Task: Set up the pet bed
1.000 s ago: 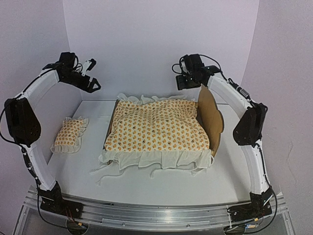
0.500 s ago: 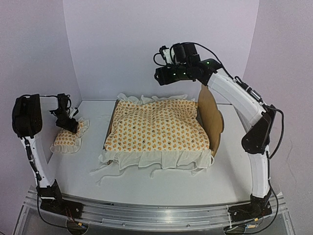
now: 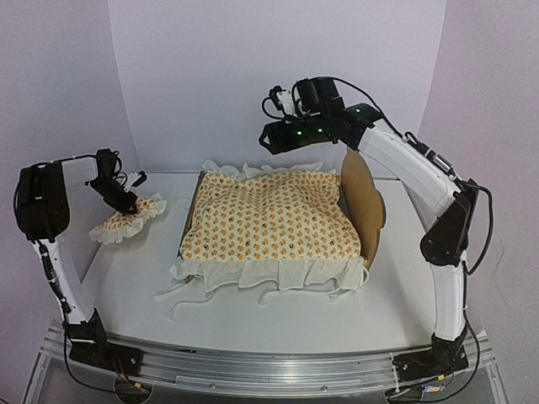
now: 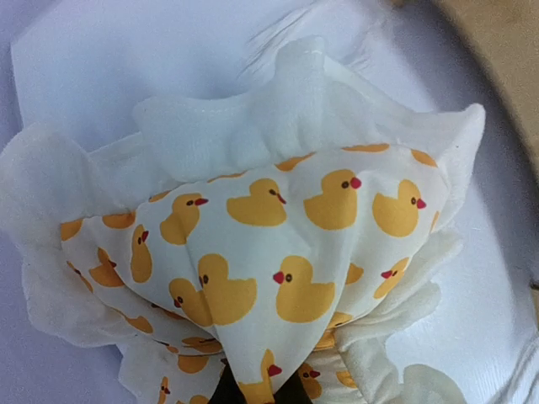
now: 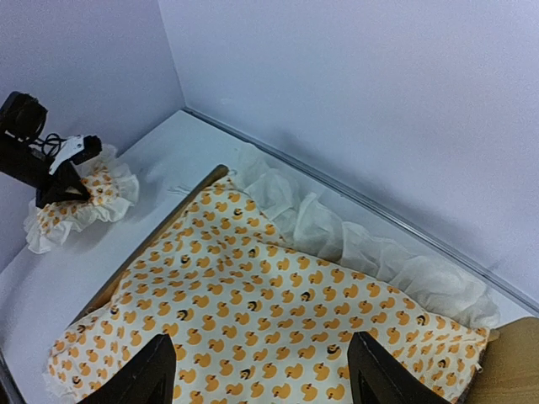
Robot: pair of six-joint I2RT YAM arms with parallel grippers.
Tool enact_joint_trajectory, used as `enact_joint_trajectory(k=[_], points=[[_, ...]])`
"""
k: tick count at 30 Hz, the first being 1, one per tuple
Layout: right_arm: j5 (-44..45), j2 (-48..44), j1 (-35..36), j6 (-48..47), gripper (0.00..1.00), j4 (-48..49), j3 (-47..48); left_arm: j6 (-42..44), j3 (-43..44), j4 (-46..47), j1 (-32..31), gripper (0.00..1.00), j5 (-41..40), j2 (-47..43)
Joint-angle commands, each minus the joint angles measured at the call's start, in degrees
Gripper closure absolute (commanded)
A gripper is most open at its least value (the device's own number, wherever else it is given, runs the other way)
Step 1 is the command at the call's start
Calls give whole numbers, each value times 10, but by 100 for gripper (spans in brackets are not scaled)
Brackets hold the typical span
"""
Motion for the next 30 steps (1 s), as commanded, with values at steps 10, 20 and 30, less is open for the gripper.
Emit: enact_joint_trajectory(k=[10,20,30], points=[[-113,-42,8,111,28,12,64,850,188,-305,-259,100,156,-164],[-226,-23,14,197,21,-15,18,1006,163,-216,-390,100,109,-152],[-364,6,33,249,15,-19,-31,1017,152,-152,-396,100,117,-149]])
